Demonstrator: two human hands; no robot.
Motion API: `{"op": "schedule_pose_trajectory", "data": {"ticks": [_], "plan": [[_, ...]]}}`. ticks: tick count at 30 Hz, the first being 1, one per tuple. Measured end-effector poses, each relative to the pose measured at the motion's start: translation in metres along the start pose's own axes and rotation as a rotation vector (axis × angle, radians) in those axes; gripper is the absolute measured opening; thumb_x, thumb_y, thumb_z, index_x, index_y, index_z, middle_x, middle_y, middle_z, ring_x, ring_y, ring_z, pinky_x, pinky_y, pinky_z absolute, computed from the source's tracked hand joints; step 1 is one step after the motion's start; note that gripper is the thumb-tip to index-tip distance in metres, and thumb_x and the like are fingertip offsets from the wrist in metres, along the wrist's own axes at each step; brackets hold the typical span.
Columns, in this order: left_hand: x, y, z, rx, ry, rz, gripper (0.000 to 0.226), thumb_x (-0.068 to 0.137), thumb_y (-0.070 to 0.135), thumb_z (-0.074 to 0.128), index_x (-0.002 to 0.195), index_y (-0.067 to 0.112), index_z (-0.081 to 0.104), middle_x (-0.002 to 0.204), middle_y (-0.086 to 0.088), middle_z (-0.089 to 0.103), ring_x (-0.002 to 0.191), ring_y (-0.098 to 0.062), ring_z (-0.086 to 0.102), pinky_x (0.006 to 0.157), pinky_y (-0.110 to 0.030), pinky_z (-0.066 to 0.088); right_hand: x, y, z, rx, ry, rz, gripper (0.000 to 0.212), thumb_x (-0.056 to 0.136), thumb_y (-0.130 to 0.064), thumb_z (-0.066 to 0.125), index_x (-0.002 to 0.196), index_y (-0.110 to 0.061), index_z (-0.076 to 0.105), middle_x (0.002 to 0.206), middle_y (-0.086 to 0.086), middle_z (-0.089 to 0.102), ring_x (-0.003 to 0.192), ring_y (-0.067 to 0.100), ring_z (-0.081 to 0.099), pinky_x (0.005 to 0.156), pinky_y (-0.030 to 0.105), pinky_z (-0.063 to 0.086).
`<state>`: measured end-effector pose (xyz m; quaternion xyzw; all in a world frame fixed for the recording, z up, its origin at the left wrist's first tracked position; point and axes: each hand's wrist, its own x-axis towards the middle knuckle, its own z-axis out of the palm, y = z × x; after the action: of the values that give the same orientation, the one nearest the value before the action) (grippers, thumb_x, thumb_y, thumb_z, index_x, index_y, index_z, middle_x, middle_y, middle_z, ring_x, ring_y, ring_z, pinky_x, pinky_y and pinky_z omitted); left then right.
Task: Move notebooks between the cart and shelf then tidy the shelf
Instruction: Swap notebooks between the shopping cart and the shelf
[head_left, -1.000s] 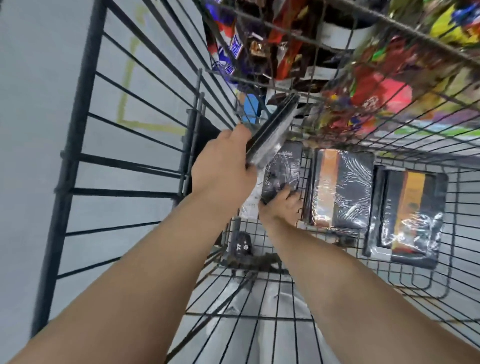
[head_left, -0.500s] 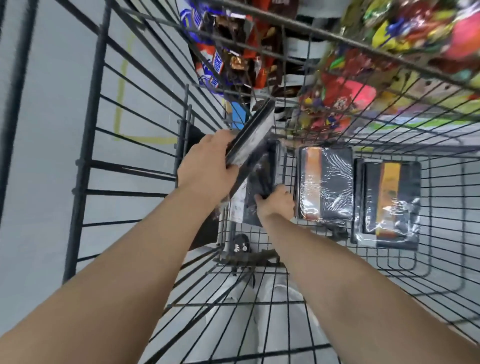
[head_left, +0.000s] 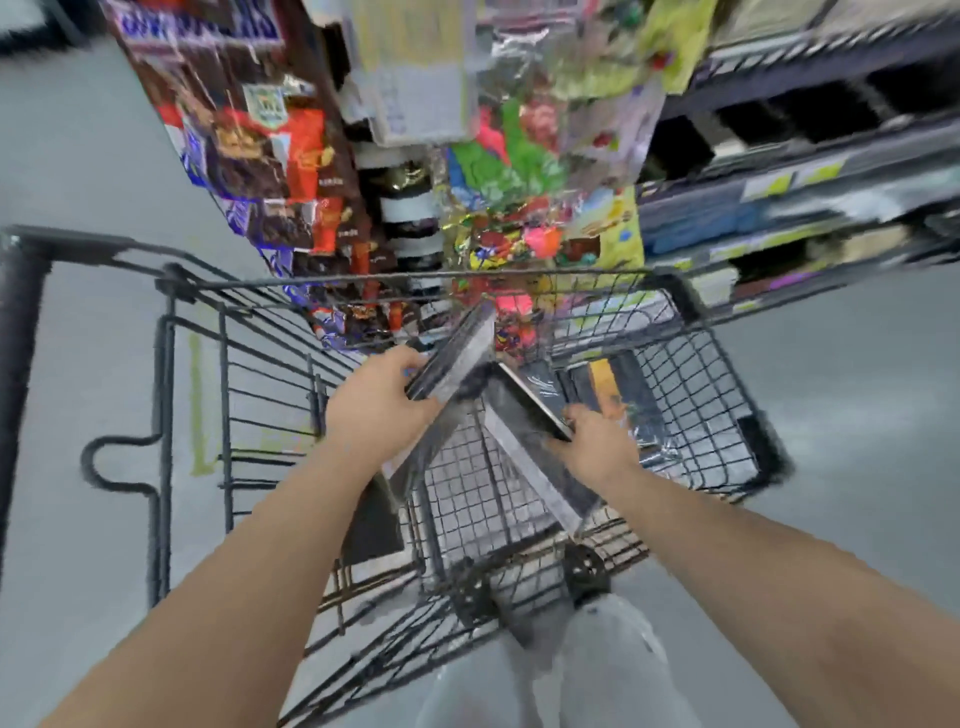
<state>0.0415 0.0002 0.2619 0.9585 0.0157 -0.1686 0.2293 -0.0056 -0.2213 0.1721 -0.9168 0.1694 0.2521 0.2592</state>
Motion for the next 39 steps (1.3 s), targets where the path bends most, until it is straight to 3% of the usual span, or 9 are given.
{"op": "schedule_pose_trajectory", "data": {"ticks": [5,9,16,21,27,33,35,37,39], "plan": [[-0.001,0.080,-0.012,-0.016,0.063,0.164,0.044,0.079,0.033,0.071,0.120,0.025,0.058,0.115,0.000,0.064,0.109,-0.023,0.059,0.080,-0.030,0.045,-0.019,0.046,-0.073,0.197,0.185,0.002,0.045,0.086,-0.042,0.064,0.122,-0.017,0.056,0.105,0.003,0.068,0.089,0.025,0.065,0.066,0.031,0.048],[-0.005,0.145,-0.005,-0.109,0.143,0.216,0.042,0.074,0.030,0.074,0.113,0.028,0.062,0.088,0.007,0.059,0.098,-0.022,0.062,0.072,-0.027,0.040,-0.031,0.093,-0.129,0.298,0.324,-0.004,0.044,0.083,-0.041,0.068,0.119,-0.017,0.060,0.106,0.002,0.069,0.096,0.024,0.064,0.067,0.025,0.038],[-0.013,0.264,0.047,-0.182,0.211,0.284,0.042,0.072,0.028,0.076,0.112,0.024,0.062,0.087,0.006,0.056,0.094,-0.023,0.060,0.072,-0.030,0.043,-0.050,0.204,-0.224,0.408,0.500,-0.015,0.034,0.079,-0.036,0.073,0.107,-0.018,0.066,0.100,-0.001,0.070,0.094,0.020,0.065,0.079,0.029,0.049],[-0.014,0.328,0.093,-0.229,0.188,0.224,0.027,0.070,0.027,0.076,0.095,0.022,0.065,0.072,0.006,0.054,0.076,-0.023,0.054,0.063,-0.030,0.037,-0.049,0.281,-0.280,0.476,0.541,0.012,0.034,0.076,-0.040,0.074,0.103,-0.020,0.066,0.097,-0.003,0.071,0.091,0.020,0.066,0.082,0.039,0.054],[-0.003,0.371,0.126,-0.224,0.129,0.103,0.045,0.071,0.030,0.077,0.111,0.017,0.061,0.094,-0.003,0.062,0.092,-0.026,0.060,0.074,-0.032,0.044,-0.028,0.328,-0.329,0.594,0.528,0.018,0.031,0.081,-0.031,0.072,0.105,-0.012,0.067,0.092,0.000,0.067,0.089,0.022,0.065,0.078,0.033,0.052],[0.049,0.399,0.157,-0.241,0.054,-0.004,0.057,0.068,0.029,0.079,0.120,0.016,0.059,0.117,-0.005,0.062,0.106,-0.027,0.059,0.089,-0.035,0.047,0.028,0.337,-0.365,0.785,0.505,0.034,0.033,0.083,-0.024,0.071,0.109,-0.002,0.067,0.104,0.015,0.066,0.102,0.033,0.061,0.090,0.044,0.048],[0.071,0.409,0.170,-0.243,0.030,-0.033,0.056,0.067,0.030,0.079,0.118,0.017,0.059,0.117,-0.005,0.063,0.106,-0.027,0.059,0.087,-0.033,0.046,0.051,0.338,-0.378,0.813,0.498,0.044,0.020,0.082,-0.025,0.072,0.088,-0.006,0.069,0.090,0.024,0.065,0.094,0.040,0.060,0.084,0.045,0.047],[0.092,0.418,0.182,-0.244,-0.004,-0.072,0.053,0.067,0.029,0.078,0.114,0.017,0.060,0.111,-0.004,0.063,0.099,-0.026,0.059,0.079,-0.030,0.044,0.079,0.340,-0.390,0.867,0.453,0.073,0.034,0.082,-0.026,0.072,0.076,0.006,0.063,0.080,0.032,0.058,0.087,0.046,0.056,0.082,0.042,0.047],[0.108,0.426,0.191,-0.242,-0.030,-0.103,0.049,0.063,0.031,0.078,0.108,0.019,0.062,0.105,-0.001,0.063,0.096,-0.025,0.059,0.075,-0.028,0.042,0.107,0.343,-0.398,0.913,0.372,0.072,0.047,0.079,-0.031,0.074,0.081,0.014,0.059,0.098,0.038,0.060,0.088,0.039,0.061,0.088,0.043,0.049]]}}
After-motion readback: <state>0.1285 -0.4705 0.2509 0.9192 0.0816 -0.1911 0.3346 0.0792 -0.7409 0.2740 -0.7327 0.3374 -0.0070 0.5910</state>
